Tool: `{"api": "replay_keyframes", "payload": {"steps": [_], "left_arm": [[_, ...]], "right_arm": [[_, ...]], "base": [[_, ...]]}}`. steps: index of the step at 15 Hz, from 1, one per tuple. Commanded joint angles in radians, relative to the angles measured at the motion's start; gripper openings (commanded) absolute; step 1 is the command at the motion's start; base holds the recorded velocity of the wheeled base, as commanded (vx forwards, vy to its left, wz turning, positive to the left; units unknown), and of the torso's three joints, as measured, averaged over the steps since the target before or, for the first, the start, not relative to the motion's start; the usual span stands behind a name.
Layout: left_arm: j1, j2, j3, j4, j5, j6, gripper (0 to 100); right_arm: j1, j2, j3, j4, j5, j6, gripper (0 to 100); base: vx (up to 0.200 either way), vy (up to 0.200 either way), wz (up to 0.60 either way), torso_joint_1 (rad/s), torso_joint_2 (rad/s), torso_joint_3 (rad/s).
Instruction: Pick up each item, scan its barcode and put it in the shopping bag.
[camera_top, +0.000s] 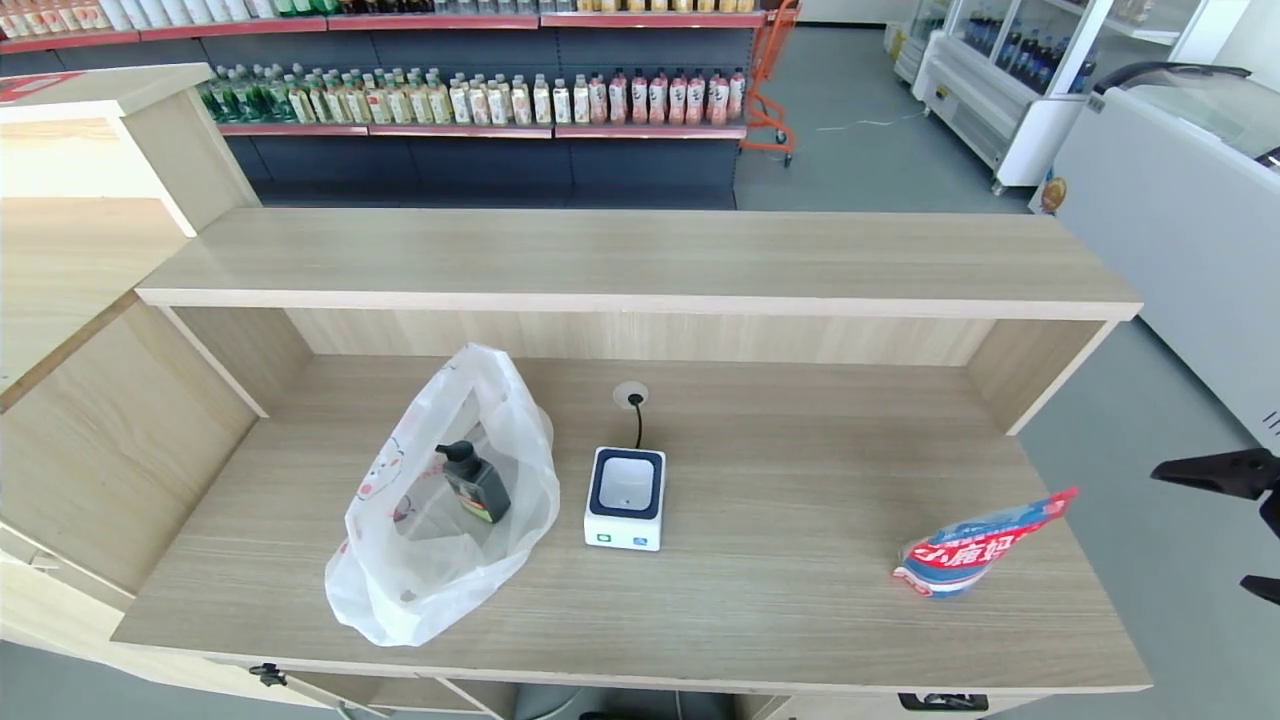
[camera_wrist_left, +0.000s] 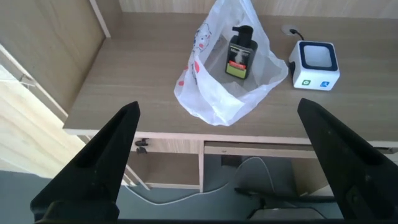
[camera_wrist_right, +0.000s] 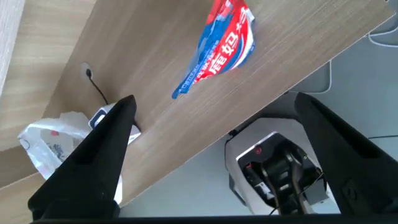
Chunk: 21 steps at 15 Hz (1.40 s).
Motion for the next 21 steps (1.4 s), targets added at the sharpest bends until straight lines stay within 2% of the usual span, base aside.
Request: {"api": "replay_keyframes", "payload": {"steps": [1, 4, 7, 11, 14, 19, 21], "left_arm": [[0.0, 0.0, 0.0, -0.001, -0.001, -0.001, 100], [0.0, 0.0, 0.0, 0.001, -0.001, -0.01, 100], [0.0, 0.0, 0.0, 0.001, 0.0, -0.008, 100], [0.0, 0.0, 0.0, 0.001, 0.0, -0.01, 100], [0.0, 0.0, 0.0, 0.001, 0.0, -0.008, 100], [0.0, 0.0, 0.0, 0.001, 0.0, -0.01, 100], [0.0, 0.0, 0.0, 0.001, -0.001, -0.008, 100]], "right_arm": [[-0.014, 0.043, -0.022, 0.014, 0.001, 0.046, 100], [-0.02, 0.127, -0.037, 0.02, -0.007, 0.104, 100], [-0.008, 0.245, -0.043, 0.02, -0.009, 0.107, 100], [0.116, 0.426, -0.089, -0.007, -0.044, 0.218, 100], [0.195, 0.532, -0.108, -0.121, -0.073, 0.274, 100], [0.257, 0.699, -0.115, -0.181, -0.084, 0.245, 100], [0.28, 0.747, -0.132, -0.244, -0.085, 0.234, 100]], "base": [[0.0, -0.2, 0.0, 0.007, 0.0, 0.002], [0.0, -0.067, 0.0, 0.001, 0.0, 0.001], [0.0, 0.0, 0.0, 0.0, 0.0, 0.0], [0.0, 0.0, 0.0, 0.0, 0.0, 0.0], [0.0, 0.0, 0.0, 0.0, 0.0, 0.0], [0.0, 0.0, 0.0, 0.0, 0.0, 0.0], [0.0, 0.0, 0.0, 0.0, 0.0, 0.0]]}}
